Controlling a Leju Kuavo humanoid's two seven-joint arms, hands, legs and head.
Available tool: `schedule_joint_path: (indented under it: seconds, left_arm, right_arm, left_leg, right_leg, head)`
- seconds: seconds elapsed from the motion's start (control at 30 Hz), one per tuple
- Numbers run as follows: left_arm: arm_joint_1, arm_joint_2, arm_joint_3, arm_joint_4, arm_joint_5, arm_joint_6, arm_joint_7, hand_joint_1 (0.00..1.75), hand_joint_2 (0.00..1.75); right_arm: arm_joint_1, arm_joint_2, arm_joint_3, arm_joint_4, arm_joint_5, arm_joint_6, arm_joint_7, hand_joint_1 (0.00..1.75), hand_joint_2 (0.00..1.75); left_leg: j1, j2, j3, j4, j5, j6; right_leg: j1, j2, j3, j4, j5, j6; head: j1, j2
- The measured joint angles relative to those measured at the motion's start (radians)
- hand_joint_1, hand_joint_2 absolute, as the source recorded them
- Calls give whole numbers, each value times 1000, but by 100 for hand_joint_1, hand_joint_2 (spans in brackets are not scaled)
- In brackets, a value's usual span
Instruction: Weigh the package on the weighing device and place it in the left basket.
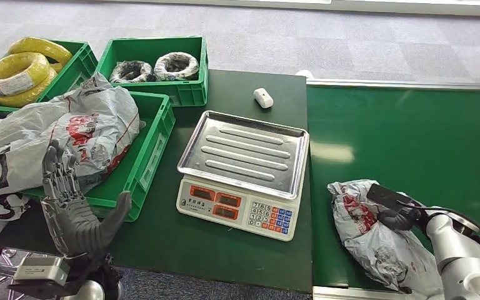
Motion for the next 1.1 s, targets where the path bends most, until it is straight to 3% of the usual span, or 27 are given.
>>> schedule_joint_path:
  seconds: [0.47, 0.67, 0.77, 0.93, 1.1]
  left_arm:
    - [18, 2, 0, -2, -4, 29, 0, 0, 175]
    - [45, 7, 0, -27, -11, 78, 0, 0, 175]
    - [56, 10, 0, -41, -13, 92, 0, 0, 175]
    - [46, 11, -2, -46, -2, 75, 0, 0, 175]
    - [-23, 5, -33, -8, 20, 31, 0, 0, 175]
  right_arm:
    - [7, 0, 8, -7, -22, -36, -11, 175, 175]
    - [-19, 2, 10, -39, -78, -198, -14, 175, 175]
    - [-47, 14, 14, -82, -94, -340, -14, 175, 175]
    - [-167, 69, 100, -211, -56, -484, 114, 175, 175]
    - [-358, 217, 303, -247, 41, -495, 244, 175, 175]
  left_leg:
    - [0, 0, 0, 0, 0, 0]
    - [0, 0, -1, 0, 0, 0]
    - [0, 0, -2, 0, 0, 0]
    - [0, 5, 0, 0, 1, 0]
    - [0, 12, 3, 0, 2, -1]
  right_leg:
    - [0, 0, 0, 0, 0, 0]
    - [0, 0, 0, 0, 0, 0]
    - [0, 0, 0, 0, 0, 0]
    - [0, 3, -1, 1, 1, -1]
    - [1, 10, -2, 4, 2, -2]
  head:
    - [0, 0]
    - [0, 0]
    - [0, 0]
    - [0, 0]
    - [0, 0]
